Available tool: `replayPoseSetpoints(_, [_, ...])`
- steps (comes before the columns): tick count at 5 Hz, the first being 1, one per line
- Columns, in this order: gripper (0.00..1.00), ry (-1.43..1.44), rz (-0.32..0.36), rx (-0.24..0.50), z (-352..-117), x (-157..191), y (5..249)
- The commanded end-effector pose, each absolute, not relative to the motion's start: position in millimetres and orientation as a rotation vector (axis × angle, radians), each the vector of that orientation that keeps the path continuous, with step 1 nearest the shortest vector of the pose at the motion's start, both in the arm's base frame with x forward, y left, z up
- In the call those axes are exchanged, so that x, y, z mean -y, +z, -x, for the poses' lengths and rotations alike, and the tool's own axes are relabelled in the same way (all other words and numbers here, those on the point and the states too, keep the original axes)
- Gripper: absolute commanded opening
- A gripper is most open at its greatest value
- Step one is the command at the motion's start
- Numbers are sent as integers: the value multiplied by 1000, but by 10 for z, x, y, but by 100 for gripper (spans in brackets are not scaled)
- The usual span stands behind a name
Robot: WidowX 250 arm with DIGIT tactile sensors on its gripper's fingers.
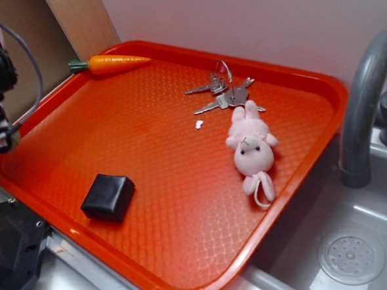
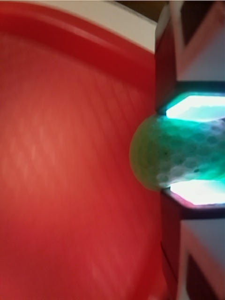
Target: Grab the green ball.
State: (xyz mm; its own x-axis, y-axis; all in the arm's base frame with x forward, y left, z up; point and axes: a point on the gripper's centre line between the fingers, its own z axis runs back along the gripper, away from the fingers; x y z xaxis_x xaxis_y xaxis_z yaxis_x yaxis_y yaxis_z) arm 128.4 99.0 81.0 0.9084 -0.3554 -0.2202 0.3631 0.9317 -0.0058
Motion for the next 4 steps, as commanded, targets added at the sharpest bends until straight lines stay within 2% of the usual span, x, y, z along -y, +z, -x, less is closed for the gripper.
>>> replayPoseSetpoints(1, [0,-400,86,-164,-1457,-467,1605])
replayPoseSetpoints(2, [0,-274,167,-175,-1637,-129,1803])
replayPoseSetpoints(3, [0,-184,121,-188,-1844,28,1766])
replayPoseSetpoints(4, [0,-186,94,-146,-1872,-66,1655])
